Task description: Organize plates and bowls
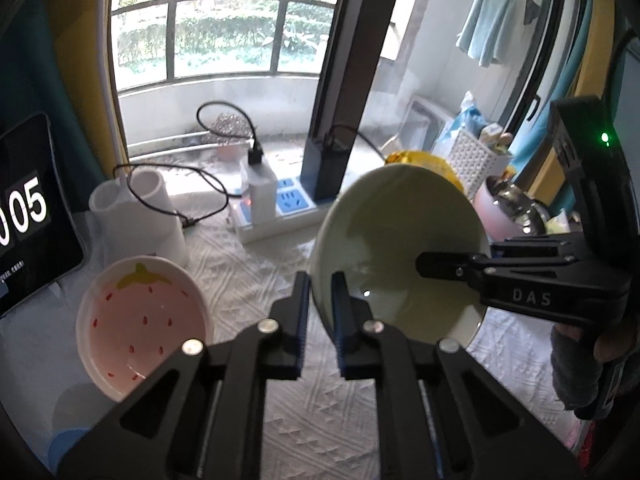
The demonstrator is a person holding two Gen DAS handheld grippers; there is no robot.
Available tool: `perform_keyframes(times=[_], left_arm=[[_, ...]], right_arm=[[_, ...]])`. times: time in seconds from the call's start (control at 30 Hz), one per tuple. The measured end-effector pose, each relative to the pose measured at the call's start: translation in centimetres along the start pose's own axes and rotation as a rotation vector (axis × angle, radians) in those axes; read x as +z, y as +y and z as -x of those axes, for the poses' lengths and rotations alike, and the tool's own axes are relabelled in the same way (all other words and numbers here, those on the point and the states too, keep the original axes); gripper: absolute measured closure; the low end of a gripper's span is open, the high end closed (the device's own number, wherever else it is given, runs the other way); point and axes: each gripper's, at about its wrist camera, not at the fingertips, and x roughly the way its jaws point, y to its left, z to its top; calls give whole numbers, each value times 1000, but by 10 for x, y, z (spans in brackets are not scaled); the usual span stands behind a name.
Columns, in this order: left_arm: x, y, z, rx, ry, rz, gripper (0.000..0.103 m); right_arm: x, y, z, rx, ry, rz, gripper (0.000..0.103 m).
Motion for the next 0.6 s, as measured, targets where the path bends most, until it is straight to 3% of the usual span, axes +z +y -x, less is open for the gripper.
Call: perform_keyframes(times=[0.6], left_arm=[[-1, -24, 67, -52, -109, -40, 92]], right_arm=[[-20, 11, 78, -30, -81, -19, 88]])
